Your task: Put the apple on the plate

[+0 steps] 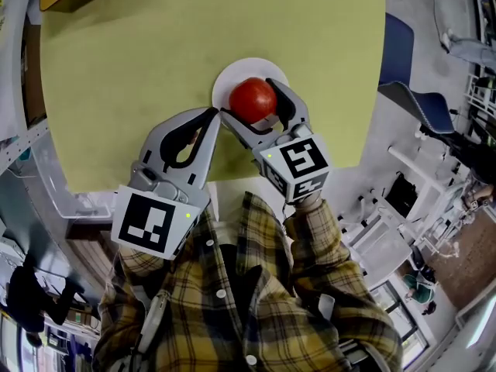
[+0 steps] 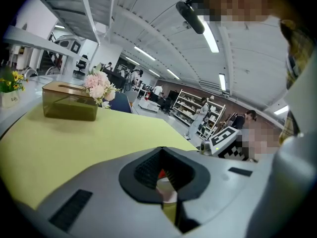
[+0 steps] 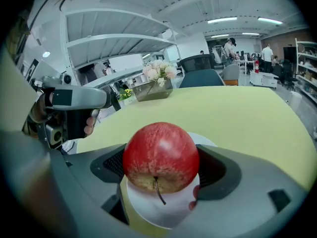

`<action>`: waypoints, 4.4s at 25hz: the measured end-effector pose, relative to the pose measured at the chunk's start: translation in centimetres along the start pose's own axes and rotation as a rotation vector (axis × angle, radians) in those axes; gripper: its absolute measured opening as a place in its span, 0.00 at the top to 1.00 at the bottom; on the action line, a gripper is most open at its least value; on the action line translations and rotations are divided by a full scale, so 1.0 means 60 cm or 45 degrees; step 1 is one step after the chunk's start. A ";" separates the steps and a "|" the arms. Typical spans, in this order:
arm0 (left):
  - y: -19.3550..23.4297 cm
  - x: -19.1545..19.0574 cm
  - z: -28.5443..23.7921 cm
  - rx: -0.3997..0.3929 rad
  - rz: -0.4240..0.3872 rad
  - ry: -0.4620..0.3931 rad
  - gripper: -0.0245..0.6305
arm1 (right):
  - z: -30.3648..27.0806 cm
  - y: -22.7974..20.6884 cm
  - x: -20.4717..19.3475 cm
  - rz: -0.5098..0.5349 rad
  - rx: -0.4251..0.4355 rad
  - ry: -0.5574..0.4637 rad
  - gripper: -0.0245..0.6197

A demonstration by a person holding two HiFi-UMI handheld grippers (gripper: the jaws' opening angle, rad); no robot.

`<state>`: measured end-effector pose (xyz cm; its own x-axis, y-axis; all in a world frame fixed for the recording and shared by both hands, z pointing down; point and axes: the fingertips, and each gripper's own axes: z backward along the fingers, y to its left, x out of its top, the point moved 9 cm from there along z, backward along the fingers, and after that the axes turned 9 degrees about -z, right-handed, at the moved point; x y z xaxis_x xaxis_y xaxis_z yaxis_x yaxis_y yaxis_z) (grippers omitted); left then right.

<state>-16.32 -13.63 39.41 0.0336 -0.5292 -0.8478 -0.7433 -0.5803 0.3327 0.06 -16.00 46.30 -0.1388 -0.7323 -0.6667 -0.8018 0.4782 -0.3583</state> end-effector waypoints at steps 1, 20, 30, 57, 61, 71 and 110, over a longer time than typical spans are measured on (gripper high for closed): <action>-0.001 0.000 0.000 0.000 0.001 0.000 0.95 | -0.001 0.000 -0.001 0.005 -0.003 0.019 0.36; 0.005 0.006 -0.003 -0.003 0.010 -0.004 0.95 | -0.004 -0.004 0.007 -0.017 0.032 0.147 0.36; 0.007 0.002 -0.006 -0.001 0.008 0.002 0.95 | -0.001 -0.007 0.007 -0.014 0.054 0.149 0.33; -0.045 0.064 0.017 0.035 -0.080 -0.088 0.95 | 0.089 0.020 0.082 0.047 0.114 0.023 0.32; -0.061 0.090 0.040 0.059 -0.102 -0.130 0.95 | 0.122 0.040 0.106 0.063 0.139 -0.048 0.32; -0.090 0.178 0.108 0.066 -0.157 -0.276 0.95 | 0.233 0.123 0.187 0.082 0.202 -0.338 0.33; -0.146 0.227 0.143 0.042 -0.231 -0.361 0.95 | 0.342 0.166 0.235 0.054 0.188 -0.593 0.97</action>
<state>-15.09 -10.44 21.40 -0.0161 -0.2232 -0.9747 -0.7636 -0.6265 0.1561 2.05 -11.58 19.91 0.1325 -0.4321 -0.8920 -0.7054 0.5911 -0.3911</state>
